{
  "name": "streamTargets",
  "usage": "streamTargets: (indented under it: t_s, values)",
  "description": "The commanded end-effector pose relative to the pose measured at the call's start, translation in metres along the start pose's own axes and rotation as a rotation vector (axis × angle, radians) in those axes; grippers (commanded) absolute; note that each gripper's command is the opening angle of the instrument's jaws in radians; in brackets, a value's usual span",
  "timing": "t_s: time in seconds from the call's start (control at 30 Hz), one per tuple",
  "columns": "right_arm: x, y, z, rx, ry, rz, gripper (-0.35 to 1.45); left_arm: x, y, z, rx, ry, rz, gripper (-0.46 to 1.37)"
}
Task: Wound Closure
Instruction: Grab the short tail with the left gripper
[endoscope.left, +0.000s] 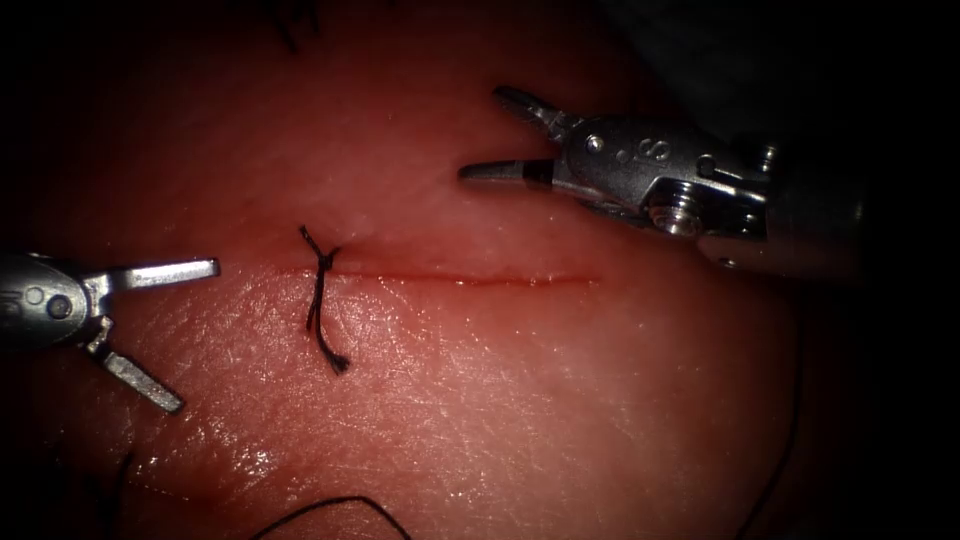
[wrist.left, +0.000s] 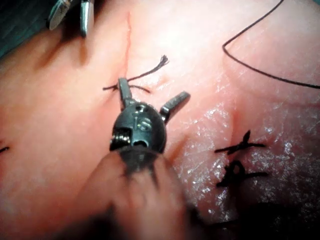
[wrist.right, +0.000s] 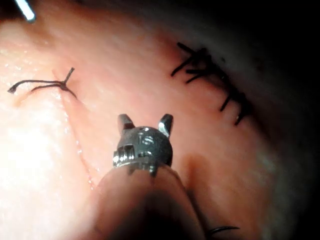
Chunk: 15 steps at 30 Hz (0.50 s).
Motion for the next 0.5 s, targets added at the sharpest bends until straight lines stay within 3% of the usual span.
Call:
streamTargets:
  t_s: [0.03,0.1,0.27,0.5]
  values:
    - [0.0000,0.0000,0.0001,0.004,0.001,0.001,1.20,0.0003,-0.0001,0.0002,0.031,-0.018,0.025,0.59]
    - [0.0001,-0.0001,0.0002,0.003,0.001,0.001,1.21,0.0006,-0.0001,0.0006,0.061,-0.039,0.048,0.42]
    - [0.0002,-0.0005,0.0004,-0.001,0.001,0.002,1.24,0.0013,0.0000,0.0016,0.085,-0.062,0.100,0.29]
    - [0.0002,-0.0006,0.0004,-0.001,0.001,0.002,1.24,0.0014,0.0007,0.0037,0.110,-0.081,0.132,0.30]
